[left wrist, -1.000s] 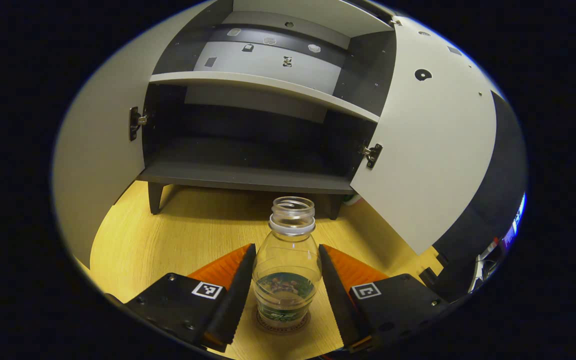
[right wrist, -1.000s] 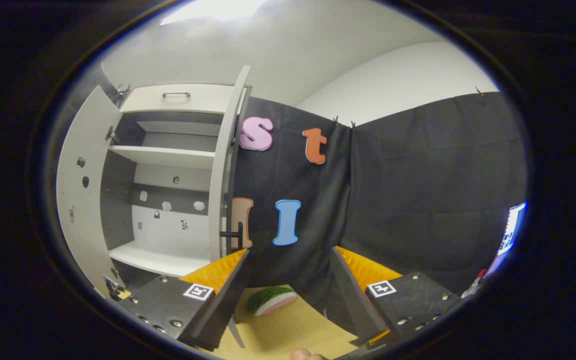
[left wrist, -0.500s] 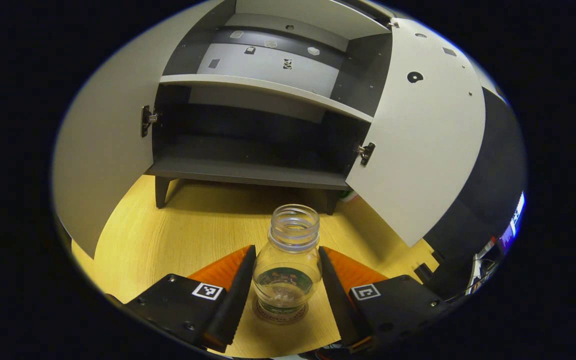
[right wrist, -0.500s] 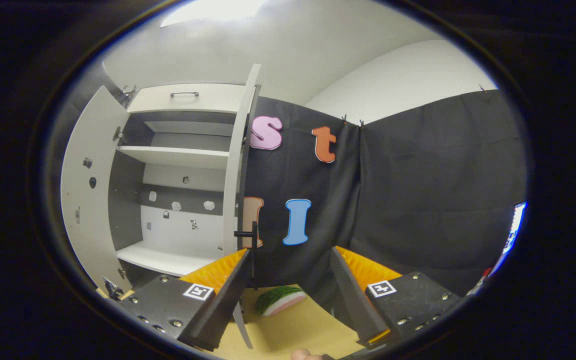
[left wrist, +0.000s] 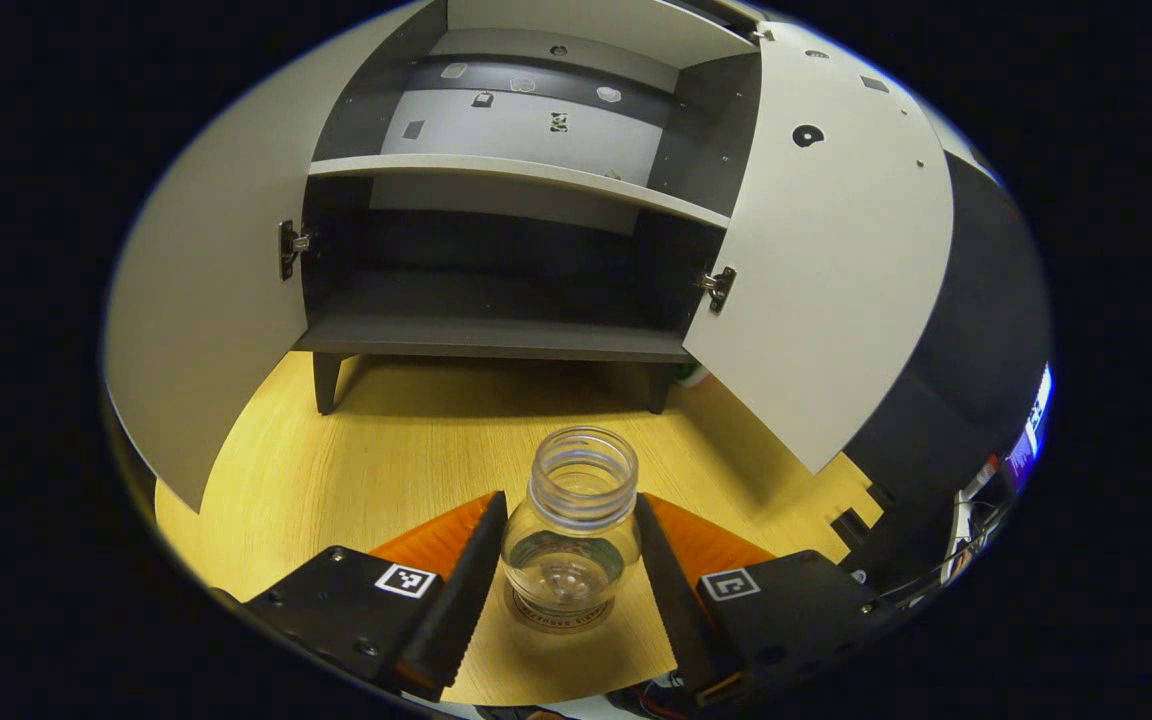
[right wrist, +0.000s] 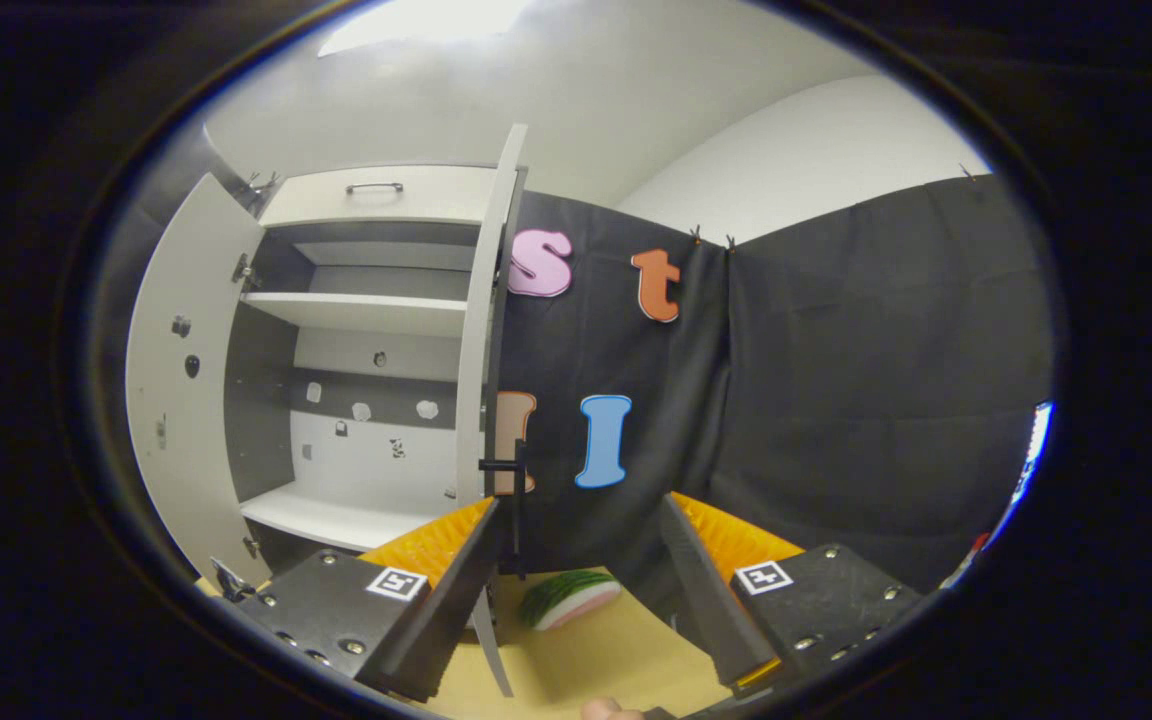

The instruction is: Grasp the bottle in the cabinet with the left hand and place it on the coaster, then close the right door with the right hand and the left door with the left hand.

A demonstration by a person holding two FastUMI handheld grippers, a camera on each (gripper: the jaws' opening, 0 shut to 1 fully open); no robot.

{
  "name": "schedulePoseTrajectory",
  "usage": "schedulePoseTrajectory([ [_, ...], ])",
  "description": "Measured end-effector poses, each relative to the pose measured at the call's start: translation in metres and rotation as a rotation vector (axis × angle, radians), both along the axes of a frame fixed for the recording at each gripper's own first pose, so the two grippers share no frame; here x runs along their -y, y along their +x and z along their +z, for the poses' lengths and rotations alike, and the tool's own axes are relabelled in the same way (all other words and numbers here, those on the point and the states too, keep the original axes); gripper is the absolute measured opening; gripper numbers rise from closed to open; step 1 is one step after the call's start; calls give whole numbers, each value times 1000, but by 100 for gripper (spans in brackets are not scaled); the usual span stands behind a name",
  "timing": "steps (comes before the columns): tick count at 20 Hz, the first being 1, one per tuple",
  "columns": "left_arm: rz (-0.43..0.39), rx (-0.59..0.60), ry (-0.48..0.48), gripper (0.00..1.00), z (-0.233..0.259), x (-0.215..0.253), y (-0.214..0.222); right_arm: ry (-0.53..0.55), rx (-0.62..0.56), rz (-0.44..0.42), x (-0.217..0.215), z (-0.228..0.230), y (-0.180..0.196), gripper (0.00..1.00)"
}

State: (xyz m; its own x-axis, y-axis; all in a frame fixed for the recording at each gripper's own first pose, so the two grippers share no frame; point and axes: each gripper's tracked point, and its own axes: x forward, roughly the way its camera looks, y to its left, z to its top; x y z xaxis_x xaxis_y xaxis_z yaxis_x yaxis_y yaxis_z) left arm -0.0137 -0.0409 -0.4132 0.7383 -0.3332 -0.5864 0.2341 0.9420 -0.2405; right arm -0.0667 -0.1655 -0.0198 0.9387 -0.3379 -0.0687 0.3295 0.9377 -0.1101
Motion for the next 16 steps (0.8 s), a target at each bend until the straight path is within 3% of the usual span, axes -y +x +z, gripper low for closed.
schedulePoseTrajectory([
  [4,3,26,-14,83,10,5,4,1,-10,4,0,-4,-1,96],
  [7,11,22,3,92,12,4,9,0,-11,4,0,-5,-2,96],
  [16,26,107,-51,93,69,10,22,26,-16,-5,5,-14,1,96],
])
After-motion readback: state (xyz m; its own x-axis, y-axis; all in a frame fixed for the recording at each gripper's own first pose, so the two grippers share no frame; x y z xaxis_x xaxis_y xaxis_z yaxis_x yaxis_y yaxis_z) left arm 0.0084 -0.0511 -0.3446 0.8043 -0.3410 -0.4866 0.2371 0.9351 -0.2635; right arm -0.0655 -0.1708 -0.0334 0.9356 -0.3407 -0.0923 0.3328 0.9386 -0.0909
